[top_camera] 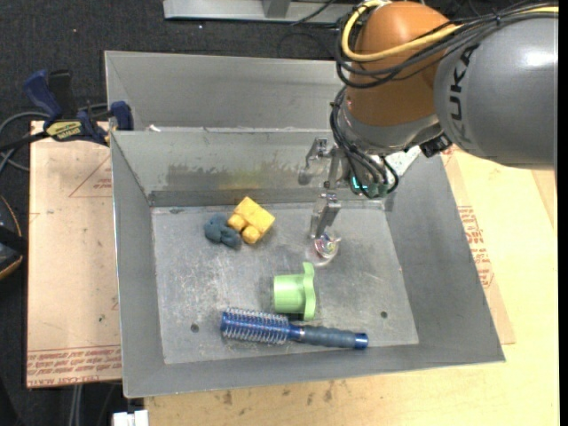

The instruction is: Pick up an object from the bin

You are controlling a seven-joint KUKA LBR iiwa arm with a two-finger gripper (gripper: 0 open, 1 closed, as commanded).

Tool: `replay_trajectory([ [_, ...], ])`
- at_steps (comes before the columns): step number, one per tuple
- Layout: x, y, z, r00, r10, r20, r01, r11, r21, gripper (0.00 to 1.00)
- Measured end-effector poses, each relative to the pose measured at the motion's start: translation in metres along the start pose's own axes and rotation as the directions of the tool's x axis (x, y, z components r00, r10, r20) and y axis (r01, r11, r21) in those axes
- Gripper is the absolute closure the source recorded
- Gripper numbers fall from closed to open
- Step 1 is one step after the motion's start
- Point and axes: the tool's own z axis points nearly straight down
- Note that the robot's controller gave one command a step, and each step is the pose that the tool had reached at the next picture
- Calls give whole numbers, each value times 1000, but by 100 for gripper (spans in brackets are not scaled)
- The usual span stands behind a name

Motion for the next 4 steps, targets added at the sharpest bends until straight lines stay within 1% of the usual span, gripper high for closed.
replay_trajectory([
  [1,60,-19,131,998,50,35,-49,999,-5,0],
  [2,146,-14,81,975,-223,7,223,975,1,0],
  [3,125,48,150,992,-125,10,125,992,2,0],
  [4,122,48,147,992,-122,22,122,993,-1,100],
])
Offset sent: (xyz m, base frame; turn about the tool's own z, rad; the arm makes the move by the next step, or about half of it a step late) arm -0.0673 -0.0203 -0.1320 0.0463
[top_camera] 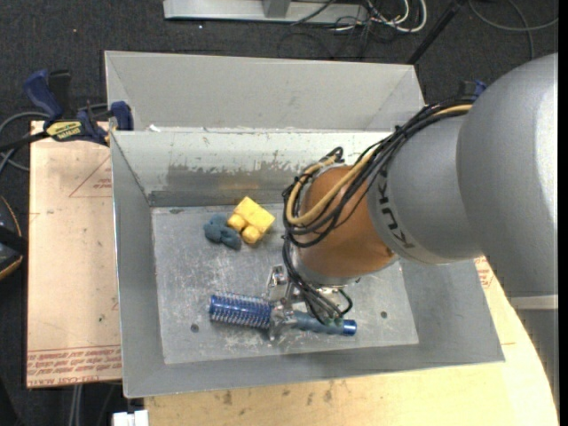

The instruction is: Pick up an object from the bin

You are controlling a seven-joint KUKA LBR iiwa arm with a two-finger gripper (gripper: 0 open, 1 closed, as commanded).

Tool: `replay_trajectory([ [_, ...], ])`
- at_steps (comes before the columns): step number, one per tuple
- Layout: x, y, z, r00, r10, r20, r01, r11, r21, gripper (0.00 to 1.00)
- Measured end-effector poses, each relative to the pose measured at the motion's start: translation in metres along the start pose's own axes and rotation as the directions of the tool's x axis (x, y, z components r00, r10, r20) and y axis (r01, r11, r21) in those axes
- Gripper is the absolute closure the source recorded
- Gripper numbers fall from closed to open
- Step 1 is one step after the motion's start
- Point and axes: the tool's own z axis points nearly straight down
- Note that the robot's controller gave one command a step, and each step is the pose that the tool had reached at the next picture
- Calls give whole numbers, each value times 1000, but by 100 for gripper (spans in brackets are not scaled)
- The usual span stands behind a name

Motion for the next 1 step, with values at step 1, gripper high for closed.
replay_trajectory([
  [1,-3,-40,-171,999,44,-6,-44,999,4,100],
])
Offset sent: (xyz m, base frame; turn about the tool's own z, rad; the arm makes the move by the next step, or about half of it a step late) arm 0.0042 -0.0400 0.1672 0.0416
